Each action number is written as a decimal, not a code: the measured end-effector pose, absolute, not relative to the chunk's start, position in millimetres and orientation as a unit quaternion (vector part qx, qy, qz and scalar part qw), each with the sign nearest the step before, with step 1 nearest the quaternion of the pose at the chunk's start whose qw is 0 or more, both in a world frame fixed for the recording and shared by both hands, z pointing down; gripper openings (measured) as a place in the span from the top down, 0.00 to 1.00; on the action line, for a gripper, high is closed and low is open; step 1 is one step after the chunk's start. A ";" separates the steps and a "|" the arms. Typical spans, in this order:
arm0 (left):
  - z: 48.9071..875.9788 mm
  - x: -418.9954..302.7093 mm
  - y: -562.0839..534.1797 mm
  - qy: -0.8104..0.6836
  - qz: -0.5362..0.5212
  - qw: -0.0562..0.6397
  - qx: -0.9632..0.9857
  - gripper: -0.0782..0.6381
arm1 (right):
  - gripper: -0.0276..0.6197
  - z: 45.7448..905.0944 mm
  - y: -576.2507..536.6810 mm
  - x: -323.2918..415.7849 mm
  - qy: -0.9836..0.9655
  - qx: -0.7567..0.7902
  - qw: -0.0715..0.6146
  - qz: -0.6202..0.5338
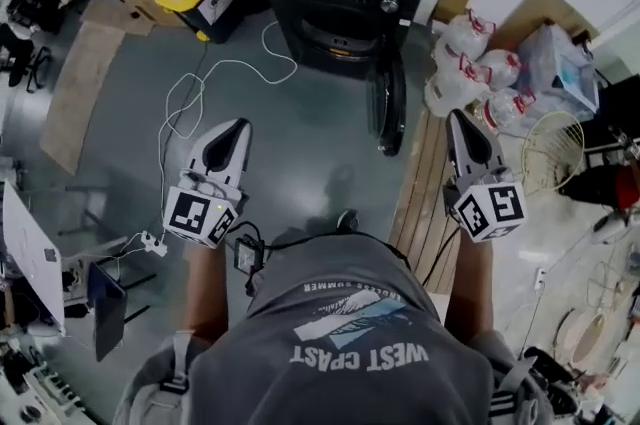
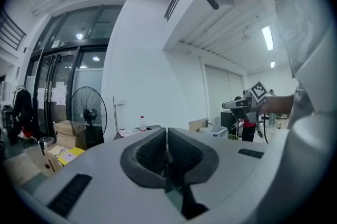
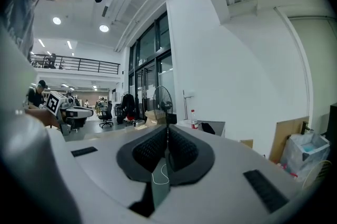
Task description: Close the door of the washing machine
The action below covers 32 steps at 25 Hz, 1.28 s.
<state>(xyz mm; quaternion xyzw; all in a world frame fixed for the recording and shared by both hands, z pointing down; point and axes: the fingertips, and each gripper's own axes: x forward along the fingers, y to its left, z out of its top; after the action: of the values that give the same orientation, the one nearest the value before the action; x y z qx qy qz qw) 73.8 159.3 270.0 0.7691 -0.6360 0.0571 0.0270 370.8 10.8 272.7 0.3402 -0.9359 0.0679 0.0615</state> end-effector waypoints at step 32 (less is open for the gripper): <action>296.5 -67.3 -68.4 -0.543 0.029 0.054 0.838 0.86 | 0.91 309.9 -114.5 197.8 -0.916 0.364 0.144 0.091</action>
<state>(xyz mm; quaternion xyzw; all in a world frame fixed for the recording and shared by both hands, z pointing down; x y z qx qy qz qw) -67.3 -68.4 296.5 0.8375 -0.5429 0.0290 0.0544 197.8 -114.5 309.9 0.3640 -0.9157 0.0909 0.1441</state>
